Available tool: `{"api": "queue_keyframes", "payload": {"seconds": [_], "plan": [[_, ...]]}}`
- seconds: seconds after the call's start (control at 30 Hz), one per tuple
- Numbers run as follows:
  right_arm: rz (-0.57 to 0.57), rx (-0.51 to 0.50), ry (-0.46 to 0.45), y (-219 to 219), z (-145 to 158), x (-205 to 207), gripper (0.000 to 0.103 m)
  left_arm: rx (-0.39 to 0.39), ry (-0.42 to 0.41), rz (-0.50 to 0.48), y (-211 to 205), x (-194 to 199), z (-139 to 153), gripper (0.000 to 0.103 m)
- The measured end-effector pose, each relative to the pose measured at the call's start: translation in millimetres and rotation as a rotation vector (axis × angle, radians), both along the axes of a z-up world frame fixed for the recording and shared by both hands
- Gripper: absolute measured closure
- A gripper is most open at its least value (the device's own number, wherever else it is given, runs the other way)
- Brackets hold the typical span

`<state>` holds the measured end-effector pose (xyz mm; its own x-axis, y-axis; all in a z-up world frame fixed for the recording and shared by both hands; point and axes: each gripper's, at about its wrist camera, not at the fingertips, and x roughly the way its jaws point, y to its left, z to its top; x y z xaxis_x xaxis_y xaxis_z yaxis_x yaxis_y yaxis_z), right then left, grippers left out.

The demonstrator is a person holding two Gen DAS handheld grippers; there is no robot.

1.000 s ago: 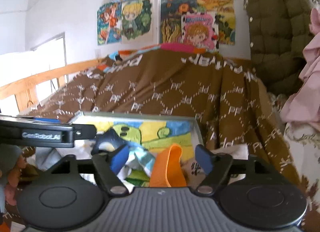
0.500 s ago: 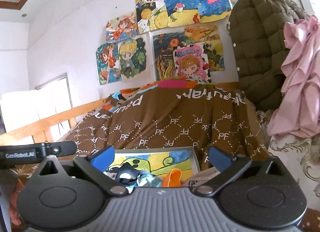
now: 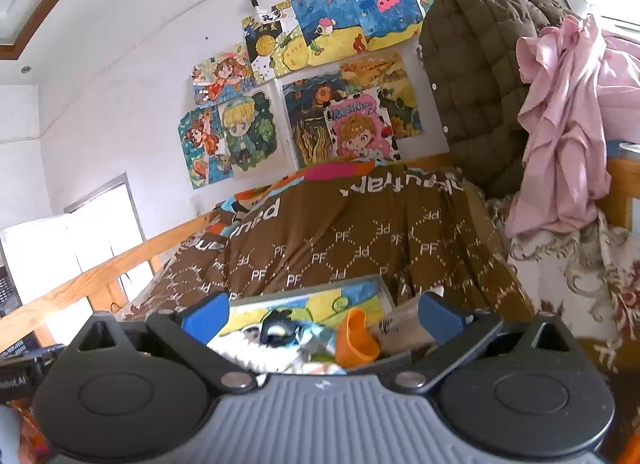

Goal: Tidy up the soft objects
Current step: 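Withdraw both open tools from the tray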

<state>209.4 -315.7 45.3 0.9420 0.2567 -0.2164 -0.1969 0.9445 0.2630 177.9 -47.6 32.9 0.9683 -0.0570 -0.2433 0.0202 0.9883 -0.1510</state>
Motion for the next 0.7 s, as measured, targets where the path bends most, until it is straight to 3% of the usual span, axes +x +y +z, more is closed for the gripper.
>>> {"api": "queue_keyframes", "payload": {"seconds": [0.23, 0.53, 0.7], "plan": [[0.0, -0.03, 0.031, 10.1, -6.9, -43.0, 0.0, -0.016, 0.021, 0.005, 12.0, -46.6, -19.5, 0.001], [-0.019, -0.121, 0.083, 32.8, -15.9, -85.9, 0.0, -0.047, 0.113, -0.009, 20.4, -77.8, -46.8, 0.001], [-0.071, -0.215, 0.192, 47.2, -28.2, -88.7, 0.0, -0.022, 0.162, -0.037, 13.6, -83.0, -56.1, 0.001]]}}
